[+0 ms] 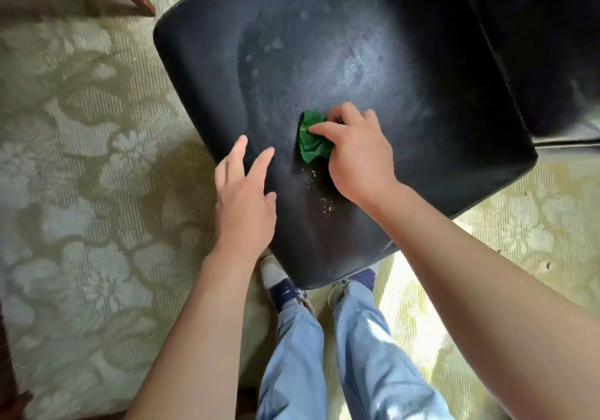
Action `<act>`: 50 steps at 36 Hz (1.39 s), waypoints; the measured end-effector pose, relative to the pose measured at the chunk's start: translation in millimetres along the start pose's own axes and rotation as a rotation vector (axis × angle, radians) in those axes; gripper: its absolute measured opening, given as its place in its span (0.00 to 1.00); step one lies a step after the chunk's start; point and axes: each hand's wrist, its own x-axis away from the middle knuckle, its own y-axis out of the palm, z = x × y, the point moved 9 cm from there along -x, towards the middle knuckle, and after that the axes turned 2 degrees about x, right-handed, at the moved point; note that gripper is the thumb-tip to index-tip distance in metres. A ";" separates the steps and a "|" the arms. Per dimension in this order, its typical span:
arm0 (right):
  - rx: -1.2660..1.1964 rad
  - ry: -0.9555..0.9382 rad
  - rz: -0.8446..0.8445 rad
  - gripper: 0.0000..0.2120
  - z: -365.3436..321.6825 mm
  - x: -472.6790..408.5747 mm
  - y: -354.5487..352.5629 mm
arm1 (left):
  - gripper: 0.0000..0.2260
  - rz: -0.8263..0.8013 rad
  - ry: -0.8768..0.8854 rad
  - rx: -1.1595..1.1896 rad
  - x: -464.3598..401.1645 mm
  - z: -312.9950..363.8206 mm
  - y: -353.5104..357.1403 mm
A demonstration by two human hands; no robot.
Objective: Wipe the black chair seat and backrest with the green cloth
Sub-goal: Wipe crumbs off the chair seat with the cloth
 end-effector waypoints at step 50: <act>-0.031 0.144 0.017 0.25 48.9 89.3 12.9 | 0.30 -0.018 -0.004 -0.045 -0.6 0.6 2.0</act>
